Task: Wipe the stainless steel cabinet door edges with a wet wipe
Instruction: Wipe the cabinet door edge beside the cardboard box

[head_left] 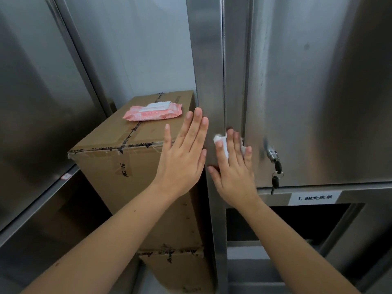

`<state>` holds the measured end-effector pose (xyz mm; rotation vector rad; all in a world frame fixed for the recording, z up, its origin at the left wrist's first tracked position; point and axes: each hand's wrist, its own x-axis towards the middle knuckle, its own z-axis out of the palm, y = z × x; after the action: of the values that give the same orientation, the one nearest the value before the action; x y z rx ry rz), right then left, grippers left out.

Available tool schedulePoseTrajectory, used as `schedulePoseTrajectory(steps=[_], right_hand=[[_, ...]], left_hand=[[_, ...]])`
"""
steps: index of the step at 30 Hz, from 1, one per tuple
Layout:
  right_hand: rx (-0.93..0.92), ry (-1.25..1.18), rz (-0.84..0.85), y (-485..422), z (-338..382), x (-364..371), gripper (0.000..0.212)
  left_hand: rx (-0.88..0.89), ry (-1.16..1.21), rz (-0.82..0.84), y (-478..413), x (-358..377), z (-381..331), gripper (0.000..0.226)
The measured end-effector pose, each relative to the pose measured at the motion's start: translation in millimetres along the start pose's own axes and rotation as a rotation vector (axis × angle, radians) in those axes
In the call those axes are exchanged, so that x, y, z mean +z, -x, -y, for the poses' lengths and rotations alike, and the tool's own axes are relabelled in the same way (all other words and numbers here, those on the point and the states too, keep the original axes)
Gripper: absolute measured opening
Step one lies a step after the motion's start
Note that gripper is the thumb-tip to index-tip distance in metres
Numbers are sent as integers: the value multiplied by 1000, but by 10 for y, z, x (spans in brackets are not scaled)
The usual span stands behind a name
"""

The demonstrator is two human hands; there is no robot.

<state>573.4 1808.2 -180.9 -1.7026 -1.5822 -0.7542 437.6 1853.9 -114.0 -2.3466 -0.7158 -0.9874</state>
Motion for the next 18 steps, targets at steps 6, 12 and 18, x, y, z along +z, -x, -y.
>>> schedulePoseTrajectory(steps=[6,12,18], right_hand=[[-4,90,162,684,-48,224,60],[26,93,163,646,-31,187,57],[8,-10,-39,-69,4,-37,65]], left_hand=[[-2,-31,3,8,6,6,61],[-13,-35,20,10,-7,-8,60],[1,-23,10,5,-30,1,60]])
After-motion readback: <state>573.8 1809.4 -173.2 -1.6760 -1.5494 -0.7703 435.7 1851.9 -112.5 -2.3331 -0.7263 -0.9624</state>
